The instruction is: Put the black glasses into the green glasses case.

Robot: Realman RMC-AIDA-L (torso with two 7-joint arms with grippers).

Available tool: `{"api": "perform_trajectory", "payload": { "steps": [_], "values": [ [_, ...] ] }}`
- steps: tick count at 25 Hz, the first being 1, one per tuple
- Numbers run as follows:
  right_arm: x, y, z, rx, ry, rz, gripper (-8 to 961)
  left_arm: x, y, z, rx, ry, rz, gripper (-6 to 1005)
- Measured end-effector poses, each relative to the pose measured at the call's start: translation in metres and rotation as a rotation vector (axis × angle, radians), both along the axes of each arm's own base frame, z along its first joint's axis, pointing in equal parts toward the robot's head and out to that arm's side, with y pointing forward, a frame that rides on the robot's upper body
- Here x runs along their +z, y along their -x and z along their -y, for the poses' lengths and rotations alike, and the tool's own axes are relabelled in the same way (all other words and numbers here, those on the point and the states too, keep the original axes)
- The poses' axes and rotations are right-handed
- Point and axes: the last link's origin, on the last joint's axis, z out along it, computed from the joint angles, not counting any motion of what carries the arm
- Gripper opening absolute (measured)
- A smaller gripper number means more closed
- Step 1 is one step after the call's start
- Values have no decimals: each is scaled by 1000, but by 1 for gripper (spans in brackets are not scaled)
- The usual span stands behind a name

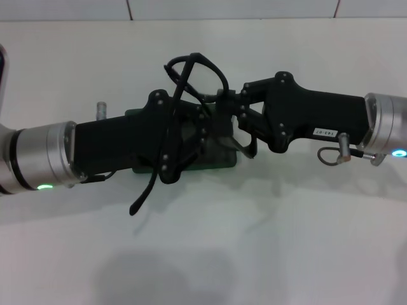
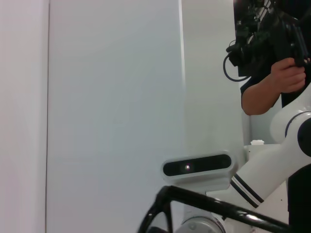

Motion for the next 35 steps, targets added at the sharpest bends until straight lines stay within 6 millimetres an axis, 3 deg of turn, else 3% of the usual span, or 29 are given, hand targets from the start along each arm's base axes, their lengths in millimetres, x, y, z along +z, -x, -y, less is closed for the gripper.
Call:
{"api": "perform_trajectory", "payload": {
  "steps": [19, 27, 35],
  "values": [
    [3, -5, 1, -13, -27, -6, 119, -1, -1, -1, -2, 6, -3, 13],
    [24, -16, -7, -77, -138, -59, 122, -3, 9, 3, 37, 7, -30, 13],
    [48, -47, -9, -202, -239, -89, 125, -1, 17, 2, 64, 17, -72, 13]
  ]
}}
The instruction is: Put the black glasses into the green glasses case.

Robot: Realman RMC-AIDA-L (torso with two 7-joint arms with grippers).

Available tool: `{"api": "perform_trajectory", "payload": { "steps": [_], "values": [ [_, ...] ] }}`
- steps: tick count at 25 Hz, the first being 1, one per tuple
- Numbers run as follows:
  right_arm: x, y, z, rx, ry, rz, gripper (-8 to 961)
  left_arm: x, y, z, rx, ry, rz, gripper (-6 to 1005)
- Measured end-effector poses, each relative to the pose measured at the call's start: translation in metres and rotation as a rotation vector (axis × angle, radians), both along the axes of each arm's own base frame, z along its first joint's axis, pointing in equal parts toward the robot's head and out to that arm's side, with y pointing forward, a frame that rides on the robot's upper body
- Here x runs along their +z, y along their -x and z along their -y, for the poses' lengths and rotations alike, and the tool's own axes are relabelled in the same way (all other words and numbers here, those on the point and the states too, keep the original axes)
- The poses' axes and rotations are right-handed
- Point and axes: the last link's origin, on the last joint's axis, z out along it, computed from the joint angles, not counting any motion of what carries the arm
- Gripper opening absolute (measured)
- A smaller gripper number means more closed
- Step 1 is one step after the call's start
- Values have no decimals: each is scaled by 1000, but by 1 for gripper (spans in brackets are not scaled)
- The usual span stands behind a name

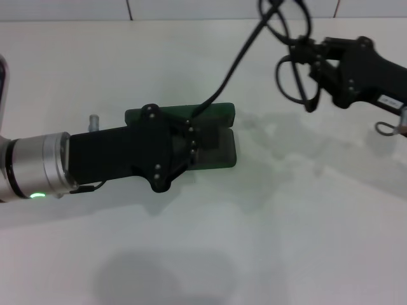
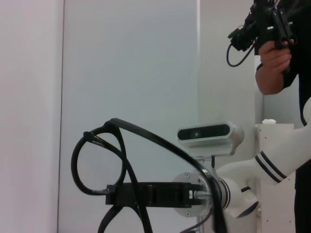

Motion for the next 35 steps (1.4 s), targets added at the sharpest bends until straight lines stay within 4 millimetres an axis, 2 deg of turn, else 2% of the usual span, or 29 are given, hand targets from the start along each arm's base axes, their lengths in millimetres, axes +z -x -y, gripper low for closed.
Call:
{"api": "perform_trajectory", "payload": {
  "steps": [7, 11, 24, 35],
  "values": [
    [10, -19, -1, -84, -45, 6, 128, 2, 1, 0, 2, 10, -7, 12],
    [4, -25, -4, -123, -44, 43, 129, 8, -1, 1, -19, 11, 19, 12],
    [-38, -4, 4, -12, 99, 166, 134, 9, -9, -2, -53, 20, 32, 13],
    [-38, 11, 4, 50, 125, 144, 138, 4, -12, 0, -52, 33, 39, 12]
  ]
}}
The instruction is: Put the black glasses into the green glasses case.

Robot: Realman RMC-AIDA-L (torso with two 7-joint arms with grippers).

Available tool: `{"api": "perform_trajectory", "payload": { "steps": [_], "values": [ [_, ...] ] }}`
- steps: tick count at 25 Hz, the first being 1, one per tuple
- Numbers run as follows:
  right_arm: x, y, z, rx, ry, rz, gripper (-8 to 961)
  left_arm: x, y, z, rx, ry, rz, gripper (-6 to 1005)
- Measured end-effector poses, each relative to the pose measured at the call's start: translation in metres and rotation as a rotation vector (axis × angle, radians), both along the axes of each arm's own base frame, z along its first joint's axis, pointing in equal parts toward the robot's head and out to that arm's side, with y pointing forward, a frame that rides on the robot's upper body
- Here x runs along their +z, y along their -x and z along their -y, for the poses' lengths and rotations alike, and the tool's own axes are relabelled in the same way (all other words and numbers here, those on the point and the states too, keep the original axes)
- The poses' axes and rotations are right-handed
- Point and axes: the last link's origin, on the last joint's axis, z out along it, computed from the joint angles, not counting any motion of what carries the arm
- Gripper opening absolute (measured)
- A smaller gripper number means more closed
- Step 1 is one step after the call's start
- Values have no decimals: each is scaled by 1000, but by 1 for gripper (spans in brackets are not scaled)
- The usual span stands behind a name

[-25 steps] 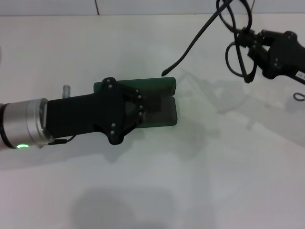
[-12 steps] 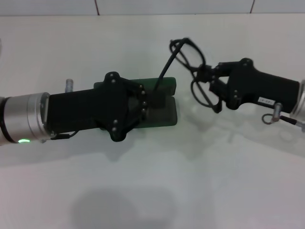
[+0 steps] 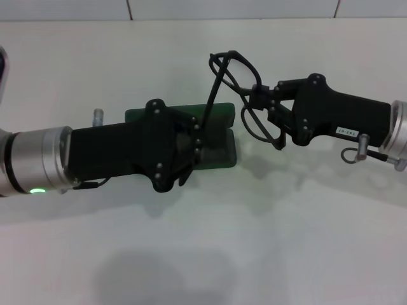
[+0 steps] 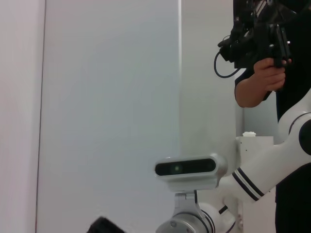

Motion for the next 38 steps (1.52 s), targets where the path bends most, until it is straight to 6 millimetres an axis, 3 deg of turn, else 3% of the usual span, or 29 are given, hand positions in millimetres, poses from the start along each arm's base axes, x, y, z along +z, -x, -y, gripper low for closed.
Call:
{"api": "perform_trajectory", "payload": {
  "steps": [38],
  "values": [
    [2, 25, 0, 94, 51, -58, 152, -17, -21, -11, -10, 29, 21, 13]
  ]
}}
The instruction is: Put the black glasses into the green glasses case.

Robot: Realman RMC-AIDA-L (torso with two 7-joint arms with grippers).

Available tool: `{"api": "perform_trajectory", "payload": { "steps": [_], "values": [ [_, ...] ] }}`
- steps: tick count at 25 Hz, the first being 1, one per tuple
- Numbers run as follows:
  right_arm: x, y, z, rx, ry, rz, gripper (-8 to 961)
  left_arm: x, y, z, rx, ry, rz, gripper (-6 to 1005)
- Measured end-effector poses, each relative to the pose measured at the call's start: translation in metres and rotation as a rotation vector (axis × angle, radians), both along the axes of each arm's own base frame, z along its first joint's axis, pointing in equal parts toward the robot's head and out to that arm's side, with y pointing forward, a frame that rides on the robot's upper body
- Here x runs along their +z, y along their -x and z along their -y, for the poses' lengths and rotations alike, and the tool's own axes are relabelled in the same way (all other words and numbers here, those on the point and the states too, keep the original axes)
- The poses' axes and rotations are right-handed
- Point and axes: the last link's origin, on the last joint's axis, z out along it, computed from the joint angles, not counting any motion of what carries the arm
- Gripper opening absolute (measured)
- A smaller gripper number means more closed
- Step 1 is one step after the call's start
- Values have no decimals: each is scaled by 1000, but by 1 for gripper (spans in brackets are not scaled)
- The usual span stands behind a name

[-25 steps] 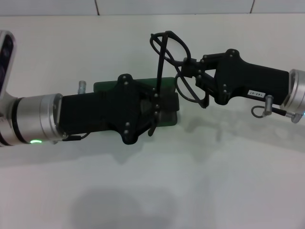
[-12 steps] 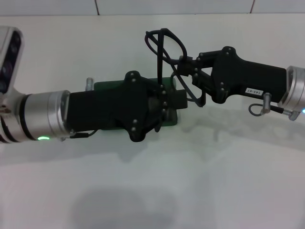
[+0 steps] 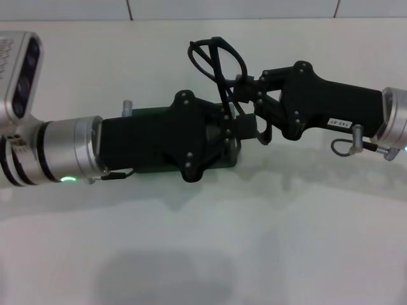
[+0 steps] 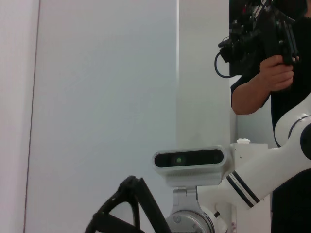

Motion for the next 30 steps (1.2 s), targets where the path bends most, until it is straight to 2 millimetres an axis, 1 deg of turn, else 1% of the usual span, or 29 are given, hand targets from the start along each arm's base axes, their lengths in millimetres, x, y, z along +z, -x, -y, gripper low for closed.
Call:
{"api": "perform_trajectory", "payload": {
  "steps": [20, 24, 30],
  "values": [
    [1, 3, 4, 32, 15, -12, 160, -1, -4, -2, -9, 2, 3, 12],
    [-1, -1, 0, 7, -12, 13, 161, -1, 2, -1, 18, -7, -7, 12],
    [-5, -6, -13, -13, -85, 99, 164, -1, 30, 6, 117, -34, -63, 13]
  ]
}}
